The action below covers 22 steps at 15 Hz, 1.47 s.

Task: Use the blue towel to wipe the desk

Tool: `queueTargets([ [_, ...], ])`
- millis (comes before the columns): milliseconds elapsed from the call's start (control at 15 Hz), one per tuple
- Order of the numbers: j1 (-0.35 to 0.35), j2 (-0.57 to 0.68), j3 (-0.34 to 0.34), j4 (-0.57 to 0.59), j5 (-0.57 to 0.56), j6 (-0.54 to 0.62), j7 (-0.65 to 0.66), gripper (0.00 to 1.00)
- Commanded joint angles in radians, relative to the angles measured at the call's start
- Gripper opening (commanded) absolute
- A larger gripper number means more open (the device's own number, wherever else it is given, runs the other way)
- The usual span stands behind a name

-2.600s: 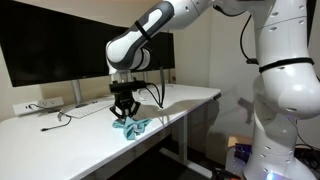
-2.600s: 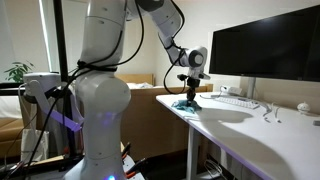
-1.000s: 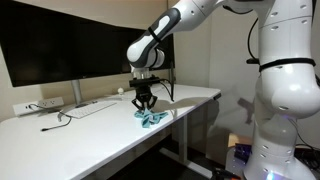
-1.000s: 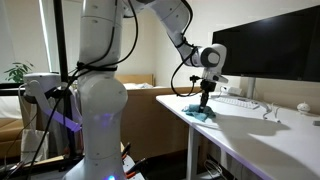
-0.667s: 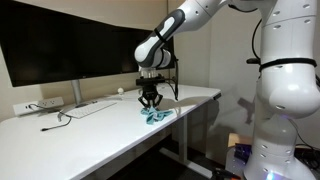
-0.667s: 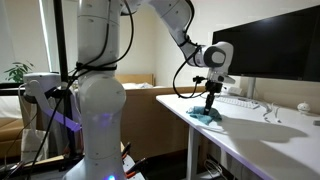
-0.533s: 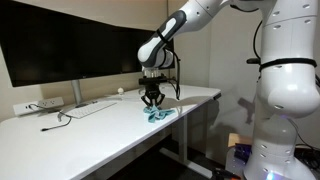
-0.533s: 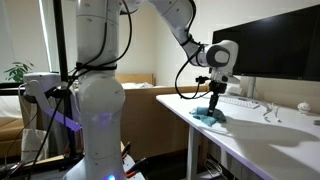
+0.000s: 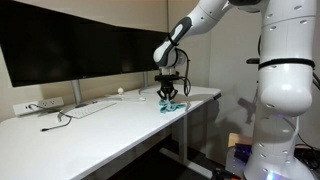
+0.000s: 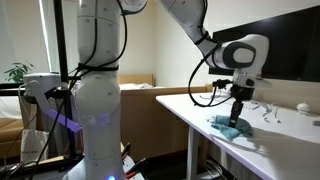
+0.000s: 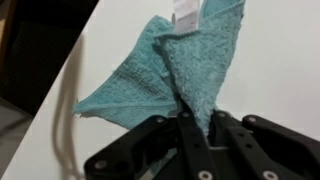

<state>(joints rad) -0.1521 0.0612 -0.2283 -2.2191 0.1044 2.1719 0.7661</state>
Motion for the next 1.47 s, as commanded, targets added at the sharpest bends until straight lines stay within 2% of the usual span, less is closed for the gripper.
queueTargets([
  [0, -0.071, 0.065, -0.049, 0.007, -0.029, 0.052, -0.076, 0.07],
  [533, -0.168, 0.159, -0.142, 0.106, 0.0, 0.038, -0.136, 0.07],
  [933, -0.251, 0.264, -0.197, 0.247, 0.04, 0.001, -0.153, 0.07],
  [1400, -0.371, 0.395, -0.231, 0.436, 0.128, -0.081, -0.158, 0.07],
])
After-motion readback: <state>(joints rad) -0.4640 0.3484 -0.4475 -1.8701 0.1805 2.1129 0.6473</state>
